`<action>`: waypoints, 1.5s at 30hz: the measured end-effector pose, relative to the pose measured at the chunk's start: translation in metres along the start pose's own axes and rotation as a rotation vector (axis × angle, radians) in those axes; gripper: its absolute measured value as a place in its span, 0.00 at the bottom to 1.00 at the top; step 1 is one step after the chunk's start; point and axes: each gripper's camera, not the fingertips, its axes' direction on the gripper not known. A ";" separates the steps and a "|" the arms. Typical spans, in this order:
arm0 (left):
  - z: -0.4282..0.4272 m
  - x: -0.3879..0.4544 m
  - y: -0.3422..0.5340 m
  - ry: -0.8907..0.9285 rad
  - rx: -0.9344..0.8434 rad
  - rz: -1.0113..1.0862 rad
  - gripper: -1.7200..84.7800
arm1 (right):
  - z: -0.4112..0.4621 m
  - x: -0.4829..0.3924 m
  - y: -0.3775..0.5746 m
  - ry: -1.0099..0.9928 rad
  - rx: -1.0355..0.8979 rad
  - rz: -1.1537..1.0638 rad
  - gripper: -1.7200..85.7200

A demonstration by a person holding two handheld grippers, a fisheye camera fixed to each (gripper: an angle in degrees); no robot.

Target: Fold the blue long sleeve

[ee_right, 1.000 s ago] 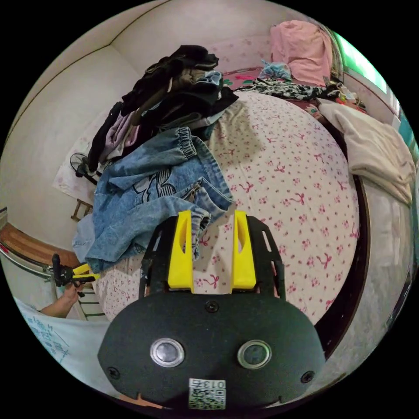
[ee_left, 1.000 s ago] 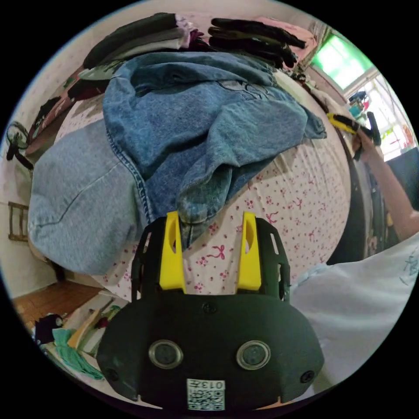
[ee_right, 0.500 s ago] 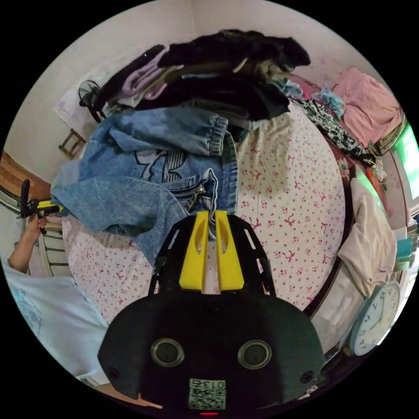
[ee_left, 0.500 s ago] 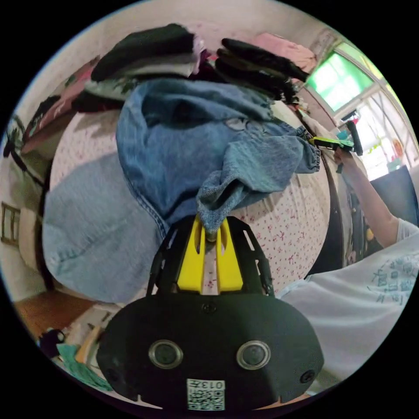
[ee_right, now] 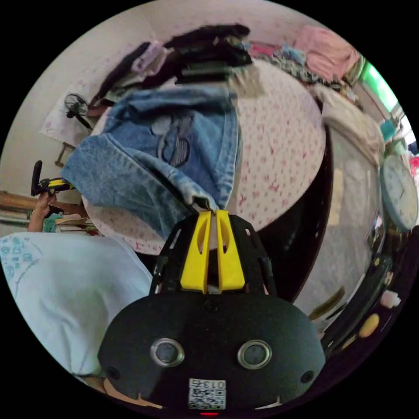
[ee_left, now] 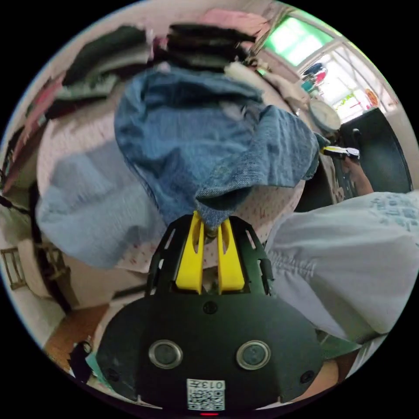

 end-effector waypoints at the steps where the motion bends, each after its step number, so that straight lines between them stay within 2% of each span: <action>1: 0.021 -0.008 0.011 0.024 -0.044 -0.039 0.08 | 0.027 -0.001 0.013 0.014 -0.099 0.032 0.03; 3: 0.025 -0.017 0.033 0.074 0.024 -0.090 0.08 | 0.030 -0.007 0.032 -0.014 -0.073 0.048 0.03; 5: 0.008 -0.027 0.056 0.137 0.175 -0.134 0.08 | 0.007 -0.013 0.050 -0.011 0.042 0.083 0.04; 7: -0.018 -0.044 0.090 0.122 0.366 -0.225 0.08 | -0.005 -0.022 0.057 -0.041 0.107 0.038 0.06; 8: -0.025 -0.049 0.099 0.116 0.421 -0.254 0.09 | -0.007 -0.032 0.058 -0.087 0.118 -0.022 0.07; 10: -0.047 -0.069 0.138 0.133 0.643 -0.405 0.11 | 0.000 -0.051 0.058 -0.133 0.081 -0.101 0.10; 12: -0.048 -0.083 0.161 0.135 0.728 -0.552 0.14 | 0.009 -0.074 0.058 -0.100 0.061 -0.166 0.11; 15: -0.030 -0.102 0.171 0.110 0.650 -0.707 0.20 | 0.024 -0.102 0.056 0.050 0.061 -0.207 0.13; 19: -0.015 -0.117 0.150 0.125 0.645 -0.754 0.23 | 0.021 -0.124 0.042 0.064 0.094 -0.240 0.15; 21: -0.012 -0.123 0.132 0.100 0.596 -0.778 0.21 | 0.018 -0.137 0.034 0.071 0.111 -0.287 0.15; 22: -0.012 -0.124 0.120 0.054 0.565 -0.778 0.16 | 0.022 -0.145 0.027 0.067 0.095 -0.314 0.15; 25: -0.023 -0.121 0.093 -0.012 0.508 -0.714 0.09 | 0.055 -0.156 0.013 0.071 -0.029 -0.365 0.10; 27: -0.038 -0.113 0.080 -0.080 0.484 -0.654 0.08 | 0.075 -0.161 0.008 0.034 -0.143 -0.387 0.07; 30: -0.080 -0.094 0.075 -0.220 0.546 -0.564 0.08 | 0.070 -0.177 0.011 0.045 -0.180 -0.483 0.05; 33: -0.111 -0.083 0.079 -0.258 0.674 -0.508 0.08 | 0.047 -0.182 0.018 -0.115 -0.191 -0.574 0.05; 35: -0.109 -0.083 0.077 -0.304 0.680 -0.514 0.08 | 0.038 -0.177 0.021 -0.198 -0.177 -0.561 0.05; 38: -0.064 -0.119 0.078 -0.130 0.529 -0.692 0.09 | 0.055 -0.169 0.021 -0.241 -0.235 -0.485 0.05; 39: -0.050 -0.124 0.088 -0.066 0.527 -0.746 0.09 | 0.058 -0.168 0.022 -0.257 -0.248 -0.475 0.05; 41: -0.043 -0.115 0.104 -0.060 0.594 -0.770 0.10 | 0.056 -0.169 0.029 -0.281 -0.232 -0.470 0.05; 44: -0.045 -0.082 0.113 -0.086 0.650 -0.631 0.13 | 0.047 -0.153 0.040 -0.365 -0.182 -0.400 0.05; 45: -0.047 -0.061 0.107 -0.097 0.633 -0.502 0.14 | 0.045 -0.149 0.042 -0.392 -0.171 -0.379 0.05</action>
